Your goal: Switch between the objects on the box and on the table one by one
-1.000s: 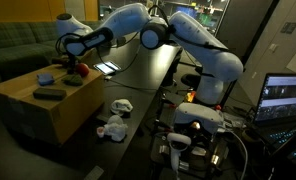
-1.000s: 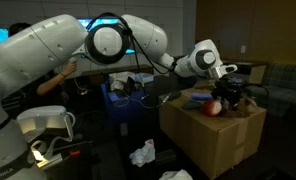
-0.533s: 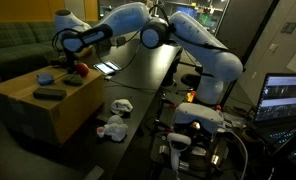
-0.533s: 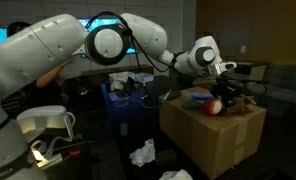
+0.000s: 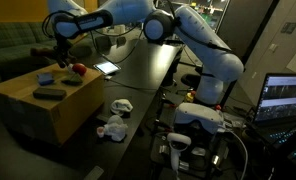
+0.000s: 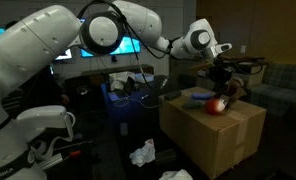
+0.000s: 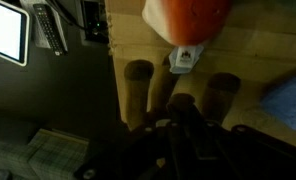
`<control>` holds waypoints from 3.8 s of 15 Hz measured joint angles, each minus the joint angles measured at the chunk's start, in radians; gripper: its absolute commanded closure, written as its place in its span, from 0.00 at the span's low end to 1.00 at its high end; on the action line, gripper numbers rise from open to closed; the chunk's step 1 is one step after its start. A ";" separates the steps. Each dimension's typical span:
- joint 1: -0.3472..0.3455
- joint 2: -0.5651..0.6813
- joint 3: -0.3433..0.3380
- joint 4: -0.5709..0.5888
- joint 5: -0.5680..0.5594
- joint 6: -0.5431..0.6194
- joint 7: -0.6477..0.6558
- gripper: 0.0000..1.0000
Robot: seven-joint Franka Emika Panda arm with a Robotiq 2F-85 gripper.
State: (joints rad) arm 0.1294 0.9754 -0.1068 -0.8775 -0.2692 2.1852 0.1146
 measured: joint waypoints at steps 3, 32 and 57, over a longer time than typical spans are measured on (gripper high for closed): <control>0.018 -0.089 0.000 -0.037 0.000 0.001 0.000 0.89; -0.074 -1.006 0.039 -1.564 -0.240 -0.020 0.657 0.89; -0.054 -0.370 -0.202 -1.387 -0.178 0.478 0.689 0.38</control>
State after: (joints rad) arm 0.0755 0.6051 -0.3084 -2.2643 -0.4474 2.6632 0.8034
